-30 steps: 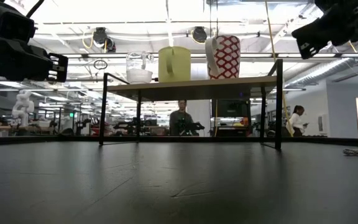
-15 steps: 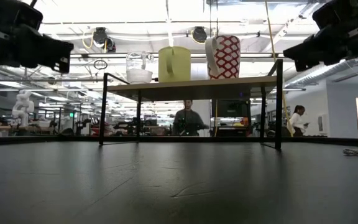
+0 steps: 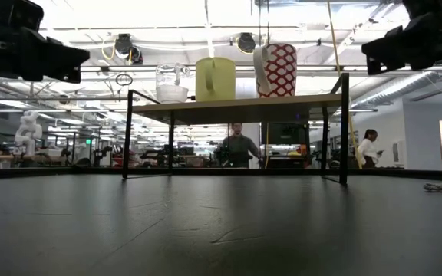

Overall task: Stack small to large cups/mugs on shelf
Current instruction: Return to Home Position

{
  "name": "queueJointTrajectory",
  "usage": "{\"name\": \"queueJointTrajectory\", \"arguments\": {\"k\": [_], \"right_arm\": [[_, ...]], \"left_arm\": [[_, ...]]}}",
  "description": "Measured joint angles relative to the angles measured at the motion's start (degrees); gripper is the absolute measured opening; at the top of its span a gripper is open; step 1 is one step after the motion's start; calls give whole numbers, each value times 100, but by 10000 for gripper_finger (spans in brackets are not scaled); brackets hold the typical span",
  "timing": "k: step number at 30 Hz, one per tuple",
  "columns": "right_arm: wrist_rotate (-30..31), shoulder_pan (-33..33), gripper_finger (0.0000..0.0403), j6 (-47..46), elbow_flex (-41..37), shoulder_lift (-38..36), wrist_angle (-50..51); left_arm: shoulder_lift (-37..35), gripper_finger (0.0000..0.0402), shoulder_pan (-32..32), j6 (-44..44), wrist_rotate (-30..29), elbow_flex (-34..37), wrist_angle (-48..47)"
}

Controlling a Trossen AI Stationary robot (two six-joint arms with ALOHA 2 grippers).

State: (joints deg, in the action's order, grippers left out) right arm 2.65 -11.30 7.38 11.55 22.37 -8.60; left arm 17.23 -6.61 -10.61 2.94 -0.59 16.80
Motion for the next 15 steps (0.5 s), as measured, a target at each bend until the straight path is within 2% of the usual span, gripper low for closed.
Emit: {"name": "queueJointTrajectory", "arguments": {"k": [4,9,12,15], "right_arm": [[407,-383,0,129,0,-56,120],[968,-622,0,243,-2,-321,606],[936,-635,0,278,-2,-523,753],[646,-635,0,348,0,-596,806]], "left_arm": [[0,2,-237,-145,-598,1,-178],[-2,2,-458,-253,-772,-1,-170],[-4,2,-534,-263,-849,-1,-162],[-4,4,-573,-220,-906,0,-162]]}}
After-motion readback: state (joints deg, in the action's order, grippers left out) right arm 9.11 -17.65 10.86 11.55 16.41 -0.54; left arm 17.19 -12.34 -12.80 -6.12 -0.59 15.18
